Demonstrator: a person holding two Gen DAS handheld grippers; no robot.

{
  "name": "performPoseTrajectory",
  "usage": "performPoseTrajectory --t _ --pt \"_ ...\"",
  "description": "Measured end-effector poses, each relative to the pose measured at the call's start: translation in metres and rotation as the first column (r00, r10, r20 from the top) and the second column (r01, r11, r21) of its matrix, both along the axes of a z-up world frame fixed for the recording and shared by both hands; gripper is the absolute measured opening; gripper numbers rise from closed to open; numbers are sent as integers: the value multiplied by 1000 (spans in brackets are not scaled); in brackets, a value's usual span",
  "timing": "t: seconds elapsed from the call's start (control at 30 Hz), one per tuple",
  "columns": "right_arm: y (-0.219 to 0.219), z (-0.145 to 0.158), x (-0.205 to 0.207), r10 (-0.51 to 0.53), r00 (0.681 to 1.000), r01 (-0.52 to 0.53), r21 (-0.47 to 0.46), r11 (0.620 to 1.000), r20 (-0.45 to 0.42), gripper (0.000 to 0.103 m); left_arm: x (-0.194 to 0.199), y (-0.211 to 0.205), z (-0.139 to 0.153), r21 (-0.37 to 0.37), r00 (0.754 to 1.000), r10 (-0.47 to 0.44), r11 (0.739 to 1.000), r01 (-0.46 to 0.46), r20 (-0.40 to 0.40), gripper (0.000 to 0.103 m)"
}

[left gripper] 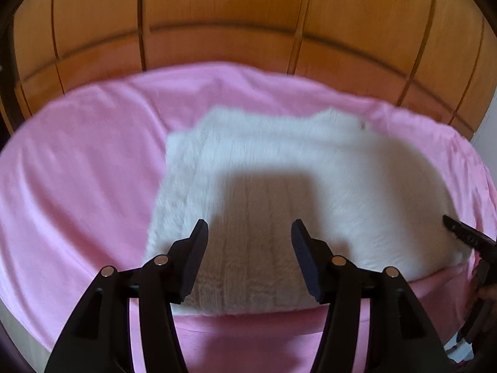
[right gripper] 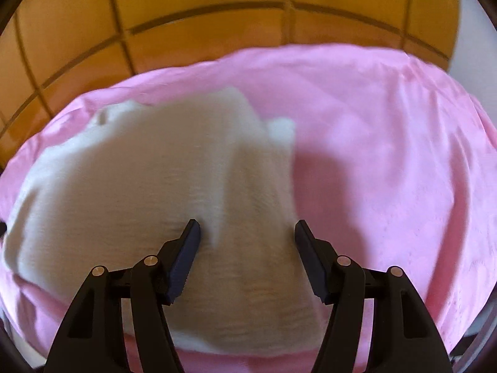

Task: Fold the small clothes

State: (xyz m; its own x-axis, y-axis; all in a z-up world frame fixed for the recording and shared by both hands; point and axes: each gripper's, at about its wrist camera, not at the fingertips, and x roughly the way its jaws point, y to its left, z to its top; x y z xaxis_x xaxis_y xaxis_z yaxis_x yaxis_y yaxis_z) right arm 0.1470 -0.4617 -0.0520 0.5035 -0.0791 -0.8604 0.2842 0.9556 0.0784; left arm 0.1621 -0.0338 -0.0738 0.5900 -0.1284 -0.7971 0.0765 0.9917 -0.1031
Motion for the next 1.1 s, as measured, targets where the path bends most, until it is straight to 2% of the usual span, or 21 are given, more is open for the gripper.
performPoseTrajectory --t 0.07,0.17,0.23,0.33,0.4,0.47,0.53,0.6,0.77,0.87,0.93,0.97,1.03,1.1 --pt "-13 -7 -4 -31 1000 31 53 998 1 66 7 6 -18 3 999 18 1000 -18 -47 57" --pt "-19 -6 -7 -31 1000 31 72 997 4 66 11 11 -26 -5 998 20 1000 -20 -53 56" --pt "-21 -3 -8 -27 1000 27 91 995 7 66 10 12 -22 -12 998 32 999 -33 -51 56" --pt "-24 4 -15 10 1000 -13 145 989 27 66 1 9 -7 -23 999 45 999 -45 -2 54" --pt "-25 6 -19 49 998 -57 209 976 41 66 -8 3 4 -66 999 15 998 -12 35 54" --pt "-32 4 -24 47 997 -63 265 962 66 66 -12 -6 9 -92 998 -24 995 28 51 54" --pt "-39 -1 -27 48 997 -65 336 940 61 66 -15 -23 9 -80 997 -69 994 73 46 54" --pt "-43 -4 -32 72 996 -85 357 930 52 66 -16 -38 6 -67 994 -102 992 104 36 54" --pt "-54 -12 -51 62 996 -81 476 875 57 66 -11 -64 -10 -13 993 -115 993 115 -7 54" --pt "-51 -14 -50 53 997 -74 493 867 57 66 -8 -67 -12 -5 993 -115 993 115 -17 54" --pt "-45 -14 -47 66 997 -80 492 867 45 50 -8 -67 -11 -11 994 -112 994 111 -22 54" --pt "-42 -13 -45 72 997 -82 483 872 39 48 -8 -66 -10 -14 994 -111 994 110 -21 54" --pt "-39 -12 -43 96 995 -98 484 870 31 37 -8 -67 -10 -9 993 -114 993 114 -18 54" --pt "-36 -13 -40 102 995 -95 504 858 13 37 -8 -67 -12 -8 993 -117 993 117 -16 54"
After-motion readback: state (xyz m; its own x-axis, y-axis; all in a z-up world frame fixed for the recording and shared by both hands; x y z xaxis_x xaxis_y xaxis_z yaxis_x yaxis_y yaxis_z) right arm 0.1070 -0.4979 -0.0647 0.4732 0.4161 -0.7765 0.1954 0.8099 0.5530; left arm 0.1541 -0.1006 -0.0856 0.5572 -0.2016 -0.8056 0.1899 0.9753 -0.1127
